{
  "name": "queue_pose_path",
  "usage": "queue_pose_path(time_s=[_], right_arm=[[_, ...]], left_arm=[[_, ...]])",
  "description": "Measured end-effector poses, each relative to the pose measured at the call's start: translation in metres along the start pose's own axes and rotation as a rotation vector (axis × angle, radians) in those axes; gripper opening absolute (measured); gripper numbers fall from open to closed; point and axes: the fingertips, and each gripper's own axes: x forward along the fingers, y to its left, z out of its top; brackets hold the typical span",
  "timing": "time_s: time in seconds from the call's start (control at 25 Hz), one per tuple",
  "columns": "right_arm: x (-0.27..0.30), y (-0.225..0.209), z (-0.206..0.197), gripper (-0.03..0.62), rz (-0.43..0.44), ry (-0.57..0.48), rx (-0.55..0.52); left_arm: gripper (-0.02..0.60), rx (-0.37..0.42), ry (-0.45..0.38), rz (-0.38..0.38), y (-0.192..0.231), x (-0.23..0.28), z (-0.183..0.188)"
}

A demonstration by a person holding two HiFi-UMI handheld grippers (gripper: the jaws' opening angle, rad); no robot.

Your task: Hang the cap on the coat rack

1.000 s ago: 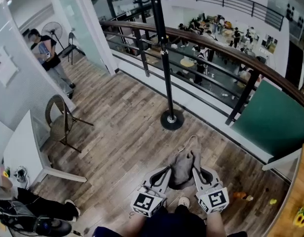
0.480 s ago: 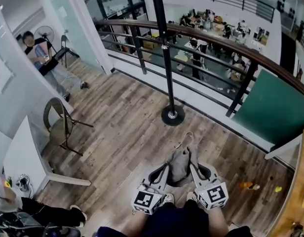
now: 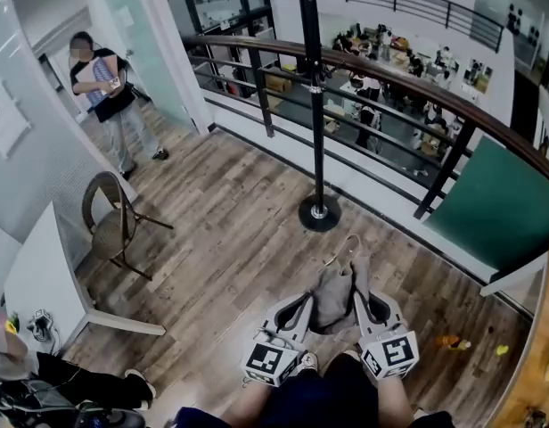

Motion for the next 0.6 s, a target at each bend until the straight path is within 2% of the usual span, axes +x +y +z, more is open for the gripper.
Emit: queue_pose_path(time_s=[0.36, 0.6], right_arm=[[0.022, 0.006, -0.019, 0.038, 0.037, 0.056, -0.053], [0.058, -0.033, -0.016, 0.038, 0.063, 0.067, -0.058]], left_arm=[[0.008, -0.039, 0.036, 0.061, 0.025, 0.004, -0.025], [0.008, -0.025, 0.051, 0.103, 0.037, 0.047, -0.022]])
